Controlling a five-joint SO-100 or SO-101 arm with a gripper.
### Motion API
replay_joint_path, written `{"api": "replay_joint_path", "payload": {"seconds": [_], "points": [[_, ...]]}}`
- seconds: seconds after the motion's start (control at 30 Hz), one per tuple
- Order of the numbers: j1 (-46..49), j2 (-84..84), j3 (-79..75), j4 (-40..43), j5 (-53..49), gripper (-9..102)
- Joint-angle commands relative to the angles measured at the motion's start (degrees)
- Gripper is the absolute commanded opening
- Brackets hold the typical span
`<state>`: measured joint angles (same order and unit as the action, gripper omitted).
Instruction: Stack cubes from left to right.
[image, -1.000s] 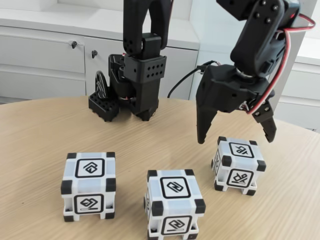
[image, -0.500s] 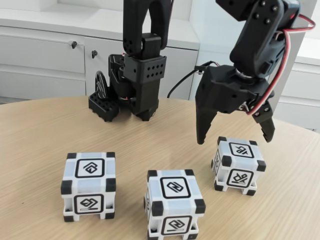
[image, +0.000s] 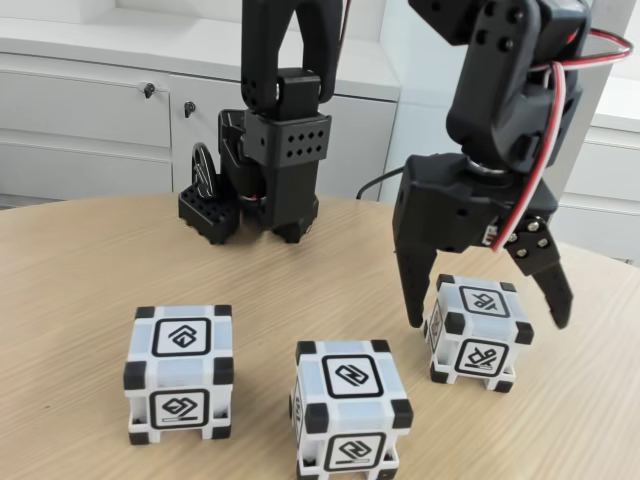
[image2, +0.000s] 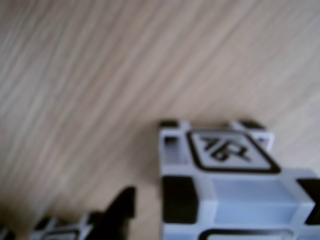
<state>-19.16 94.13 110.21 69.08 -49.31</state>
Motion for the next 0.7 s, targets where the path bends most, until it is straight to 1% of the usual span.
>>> {"api": "replay_joint_path", "payload": {"seconds": [0.0,0.3,0.37,0.43,0.67], "points": [[0.62,0.18,-1.58,-0.35,0.09,32],[0.62,0.18,-1.58,-0.35,1.85,14],[0.62,0.18,-1.58,-0.35,2.29,9],[0.62,0.26,-1.58,-0.35,3.16,0],[0.62,1.93,-2.37,0.7,8.17,0]]}}
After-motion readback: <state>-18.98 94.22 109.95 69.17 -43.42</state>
